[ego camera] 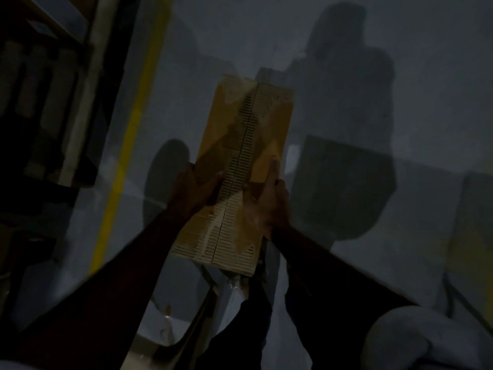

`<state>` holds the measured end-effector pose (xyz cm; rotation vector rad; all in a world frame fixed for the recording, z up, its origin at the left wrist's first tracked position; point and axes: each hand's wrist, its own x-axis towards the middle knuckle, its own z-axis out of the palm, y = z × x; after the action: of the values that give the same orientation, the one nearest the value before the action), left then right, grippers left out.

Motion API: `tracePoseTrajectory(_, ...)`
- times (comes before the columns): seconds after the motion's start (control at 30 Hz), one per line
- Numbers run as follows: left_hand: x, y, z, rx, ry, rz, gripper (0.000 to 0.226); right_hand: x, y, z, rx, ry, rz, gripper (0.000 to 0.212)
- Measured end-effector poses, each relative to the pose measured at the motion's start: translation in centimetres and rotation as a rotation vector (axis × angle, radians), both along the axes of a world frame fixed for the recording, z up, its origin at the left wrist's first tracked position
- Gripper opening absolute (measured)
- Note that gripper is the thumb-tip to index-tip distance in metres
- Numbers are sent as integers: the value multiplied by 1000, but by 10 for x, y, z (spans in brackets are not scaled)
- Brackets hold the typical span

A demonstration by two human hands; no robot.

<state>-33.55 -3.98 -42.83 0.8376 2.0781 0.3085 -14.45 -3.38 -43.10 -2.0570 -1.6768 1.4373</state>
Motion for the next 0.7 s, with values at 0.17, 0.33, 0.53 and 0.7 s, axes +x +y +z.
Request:
tracePoseTrajectory(0.17, 34, 4, 77, 68, 38, 26, 88, 31, 1, 78, 82, 36, -85, 89)
tracePoseTrajectory(0.33, 91, 8, 208, 213, 135, 13, 78, 75, 5, 217, 170, 32, -190, 91)
tracePoseTrajectory(0.53, 158, 11, 359, 330, 131, -215, 82, 145, -23, 374, 379, -188, -282, 77)
tracePoseTrajectory(0.7, 226, -2, 447, 451, 47, -448, 82, 199, -74, 461, 495, -379, -439, 68)
